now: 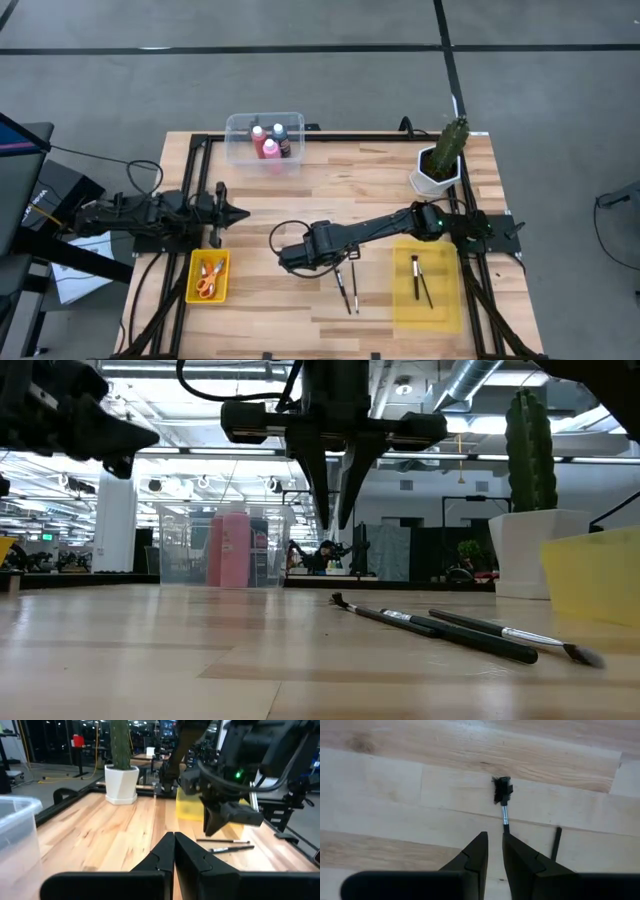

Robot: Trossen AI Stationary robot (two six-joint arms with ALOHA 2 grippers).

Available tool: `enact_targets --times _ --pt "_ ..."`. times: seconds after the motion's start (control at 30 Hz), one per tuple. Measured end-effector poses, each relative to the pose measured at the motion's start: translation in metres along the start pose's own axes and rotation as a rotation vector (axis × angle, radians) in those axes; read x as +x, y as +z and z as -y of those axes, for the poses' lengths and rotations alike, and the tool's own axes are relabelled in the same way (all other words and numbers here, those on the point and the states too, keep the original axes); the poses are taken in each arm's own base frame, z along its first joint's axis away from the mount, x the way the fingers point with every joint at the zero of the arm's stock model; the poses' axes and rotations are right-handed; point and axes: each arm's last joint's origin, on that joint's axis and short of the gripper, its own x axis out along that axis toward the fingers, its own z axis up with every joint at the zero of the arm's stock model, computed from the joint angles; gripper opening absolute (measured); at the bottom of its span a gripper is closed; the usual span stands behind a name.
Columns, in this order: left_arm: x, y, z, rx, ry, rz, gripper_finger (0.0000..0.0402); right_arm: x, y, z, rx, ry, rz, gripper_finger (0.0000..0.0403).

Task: Pick & Place Paint Supplies
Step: Put the brow brush into the yellow bin

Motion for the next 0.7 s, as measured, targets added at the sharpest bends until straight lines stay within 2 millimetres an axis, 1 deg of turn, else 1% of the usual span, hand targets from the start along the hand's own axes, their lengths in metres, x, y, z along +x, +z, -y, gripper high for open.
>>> enact_targets --times 0.03,0.13,0.43,0.57,0.7 --pt "0.001 -0.004 0.0 -0.003 0.0 -0.007 0.0003 0.0 0.001 0.0 -0.01 0.0 -0.002 0.0054" --pt "0.003 -0.005 0.0 -0.024 -0.011 0.003 0.0002 0.001 0.004 0.0 -0.023 -0.001 0.002 0.0054" --pt "0.008 -0.011 0.0 -0.022 -0.001 -0.07 0.0001 0.005 0.015 -0.002 -0.038 -0.013 0.037 0.0056" --pt "0.011 -0.013 0.0 -0.021 0.004 -0.091 0.0001 0.005 0.015 -0.002 -0.022 -0.008 0.05 0.0073" --pt "0.013 -0.014 0.0 -0.02 0.007 -0.112 0.0001 0.006 0.015 -0.002 -0.021 -0.01 0.065 0.0107"
